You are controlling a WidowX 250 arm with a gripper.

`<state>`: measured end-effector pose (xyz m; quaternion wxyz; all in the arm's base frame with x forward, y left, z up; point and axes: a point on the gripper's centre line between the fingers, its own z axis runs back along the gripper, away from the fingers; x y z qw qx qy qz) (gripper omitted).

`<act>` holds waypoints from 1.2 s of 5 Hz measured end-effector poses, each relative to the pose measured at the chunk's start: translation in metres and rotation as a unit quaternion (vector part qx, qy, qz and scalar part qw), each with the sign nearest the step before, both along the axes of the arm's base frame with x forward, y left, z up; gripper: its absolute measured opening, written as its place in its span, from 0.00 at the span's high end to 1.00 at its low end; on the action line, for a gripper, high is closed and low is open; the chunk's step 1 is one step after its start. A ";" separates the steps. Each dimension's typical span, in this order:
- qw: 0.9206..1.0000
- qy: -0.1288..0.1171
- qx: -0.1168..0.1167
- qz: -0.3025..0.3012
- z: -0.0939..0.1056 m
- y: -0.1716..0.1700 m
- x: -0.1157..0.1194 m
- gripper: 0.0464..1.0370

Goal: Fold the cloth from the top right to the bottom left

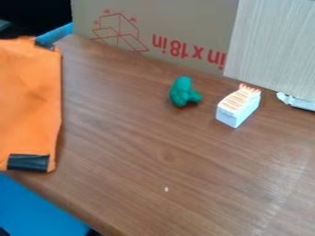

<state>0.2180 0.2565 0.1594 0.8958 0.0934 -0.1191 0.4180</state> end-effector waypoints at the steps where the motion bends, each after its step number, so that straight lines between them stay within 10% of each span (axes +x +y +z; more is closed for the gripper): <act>1: 1.000 0.004 0.006 0.014 0.000 0.003 -0.003 0.84; 4: 0.999 0.001 0.002 0.041 0.015 0.008 -0.006 0.05; 6: 0.999 -0.004 -0.033 0.026 0.073 -0.009 0.005 0.04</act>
